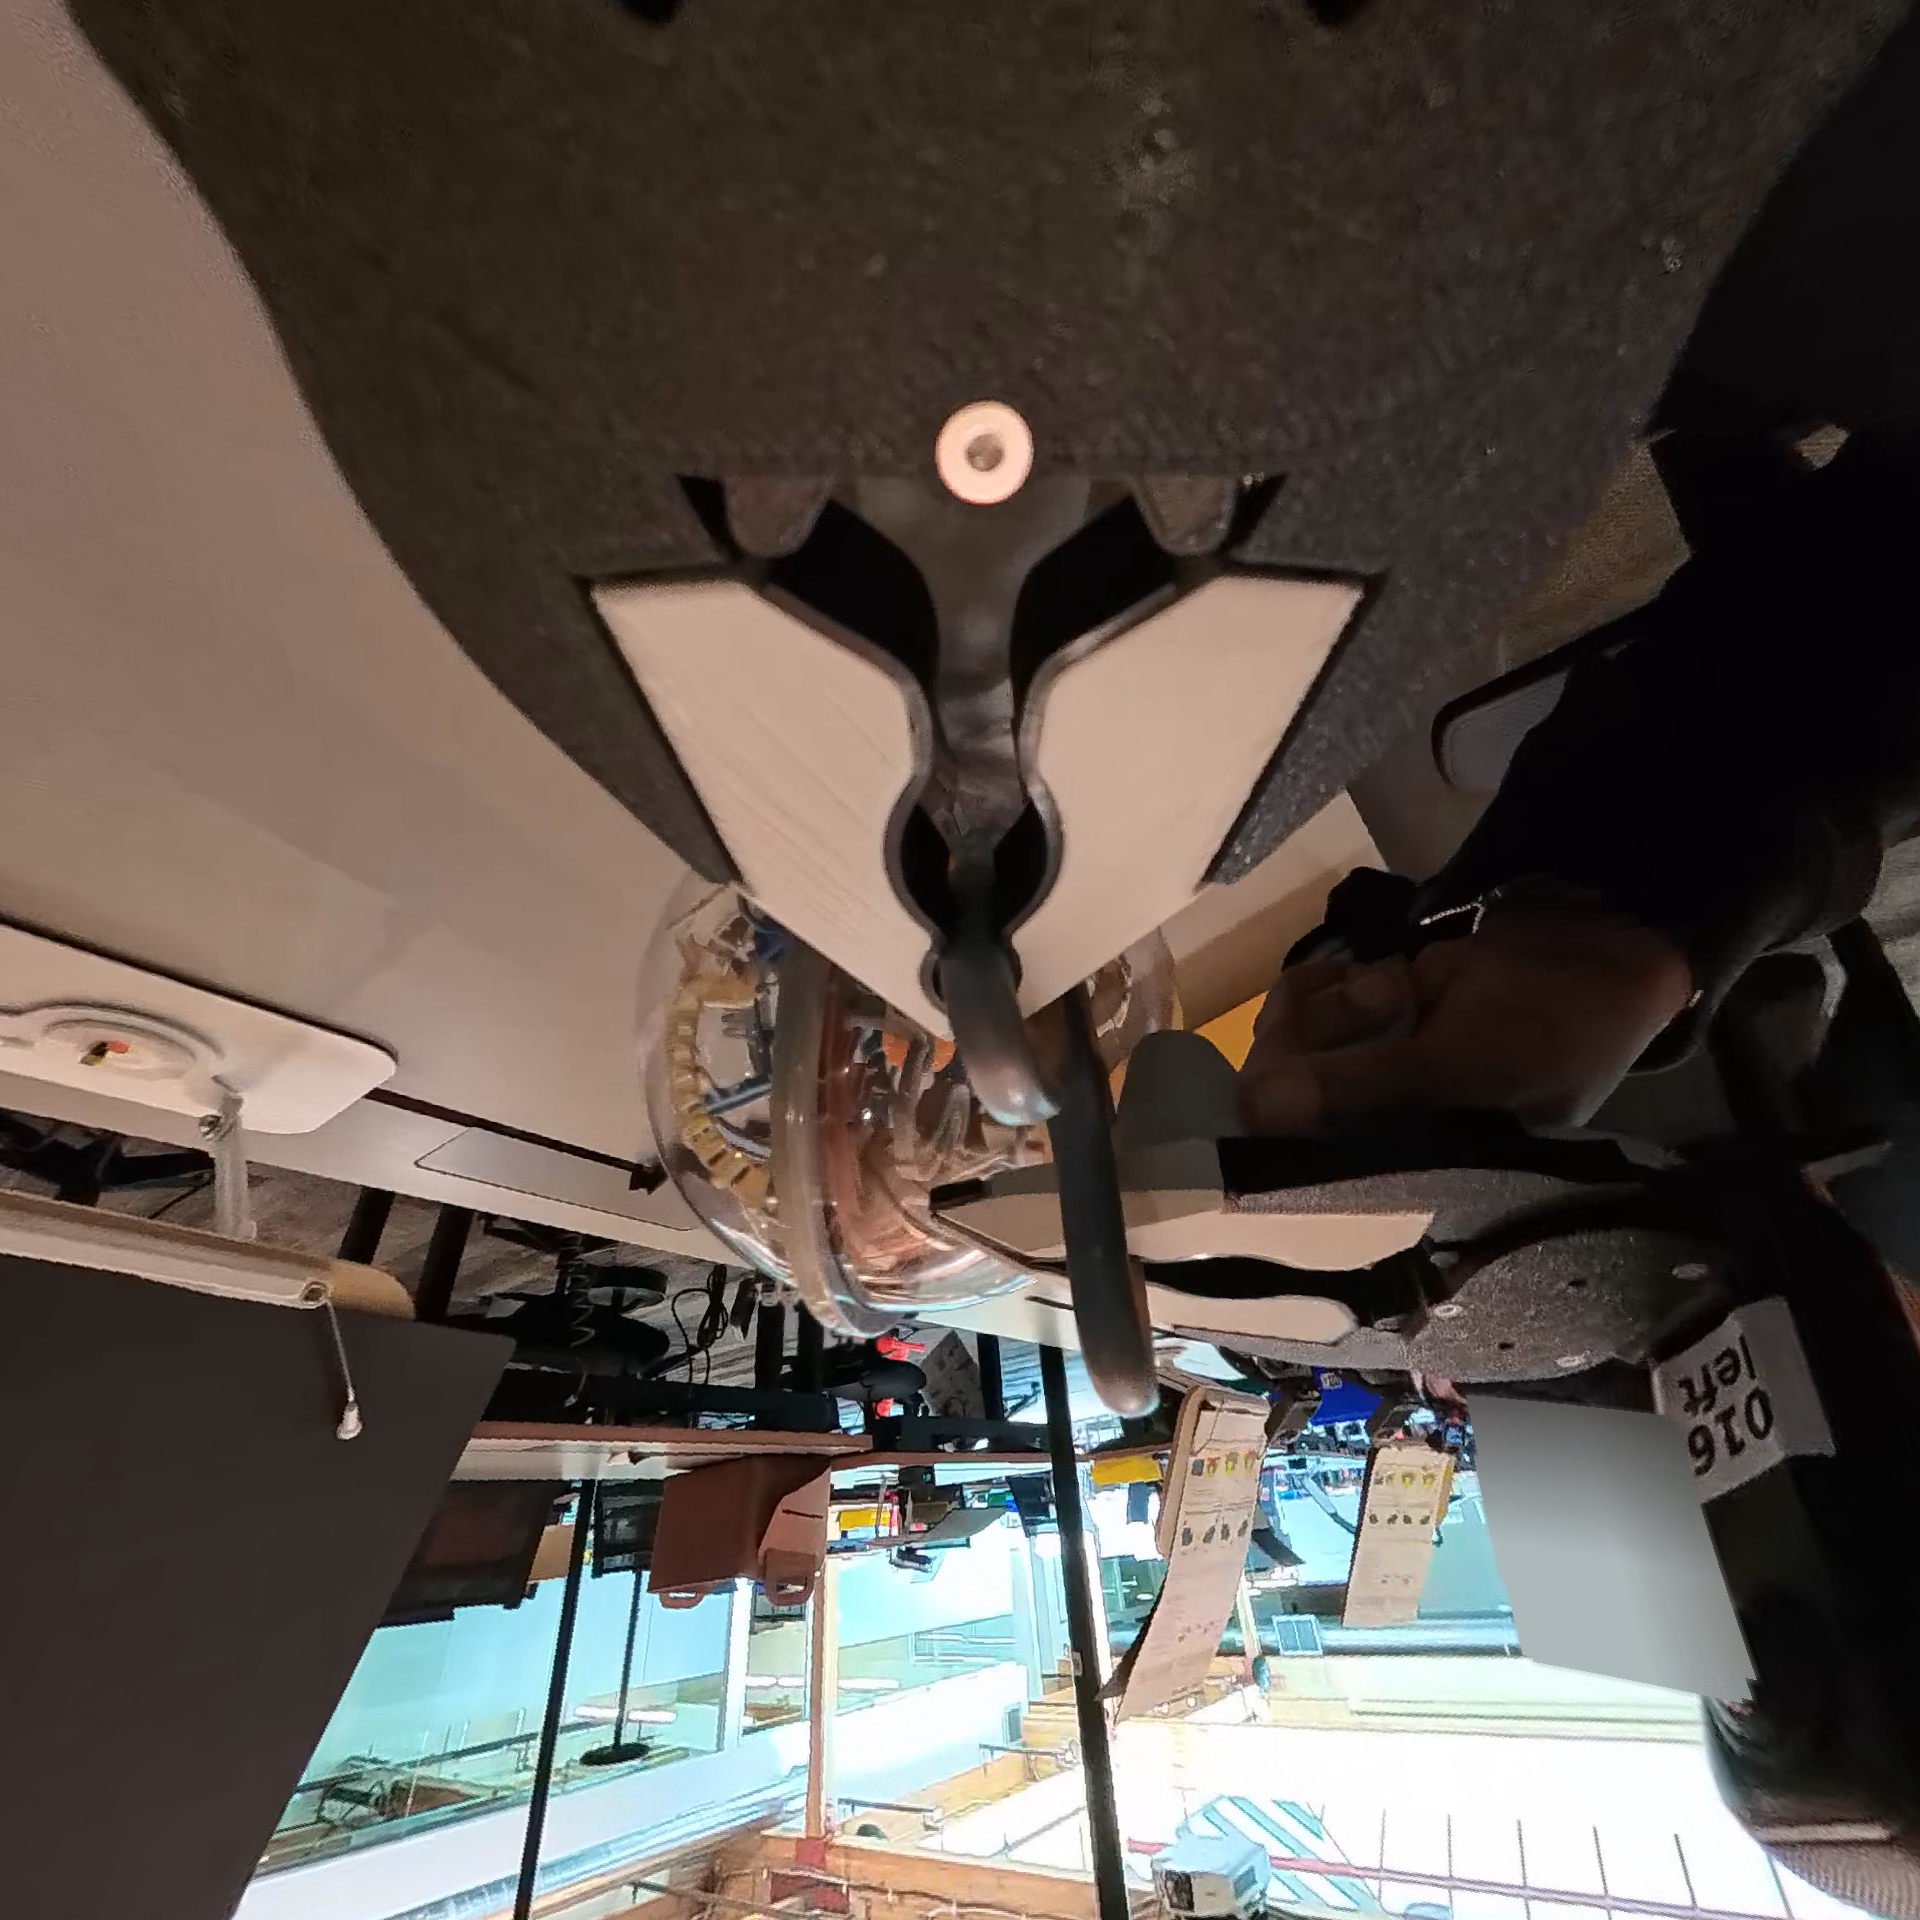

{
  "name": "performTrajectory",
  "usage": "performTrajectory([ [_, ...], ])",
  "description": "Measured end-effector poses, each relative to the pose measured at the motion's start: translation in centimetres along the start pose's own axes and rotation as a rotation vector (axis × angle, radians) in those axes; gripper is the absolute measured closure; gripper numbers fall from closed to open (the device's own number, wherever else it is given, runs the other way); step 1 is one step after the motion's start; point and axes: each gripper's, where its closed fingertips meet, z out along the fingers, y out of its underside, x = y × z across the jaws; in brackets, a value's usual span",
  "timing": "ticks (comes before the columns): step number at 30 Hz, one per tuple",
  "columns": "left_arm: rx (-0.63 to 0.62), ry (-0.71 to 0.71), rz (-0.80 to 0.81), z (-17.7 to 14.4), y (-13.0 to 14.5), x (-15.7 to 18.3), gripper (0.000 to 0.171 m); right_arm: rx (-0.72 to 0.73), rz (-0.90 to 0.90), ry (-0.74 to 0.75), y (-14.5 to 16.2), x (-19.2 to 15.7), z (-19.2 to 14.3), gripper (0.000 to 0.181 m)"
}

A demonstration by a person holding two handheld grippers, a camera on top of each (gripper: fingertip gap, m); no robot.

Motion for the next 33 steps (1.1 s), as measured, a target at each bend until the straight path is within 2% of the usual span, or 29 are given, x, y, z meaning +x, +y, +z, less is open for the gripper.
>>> performTrajectory([
  [4, -0.008, -0.02, 0.0, 0.2, 0.0, -0.1, 0.171, 0.01, 0.014, 0.007, -0.1, 0.2, 0.1, 0.181],
  [8, -0.034, -0.065, 0.066, 0.4, 0.1, 0.2, 0.171, 0.015, 0.031, 0.012, 0.1, 0.6, 0.3, 0.181],
  [22, -0.024, -0.098, 0.062, 0.9, 0.1, -0.1, 0.171, 0.015, 0.01, 0.045, -0.2, 1.4, 0.8, 0.181],
  [33, 0.018, -0.063, 0.075, 0.2, -0.5, -0.4, 0.171, -0.016, -0.069, -0.024, -0.1, 0.5, 0.6, 0.181],
])
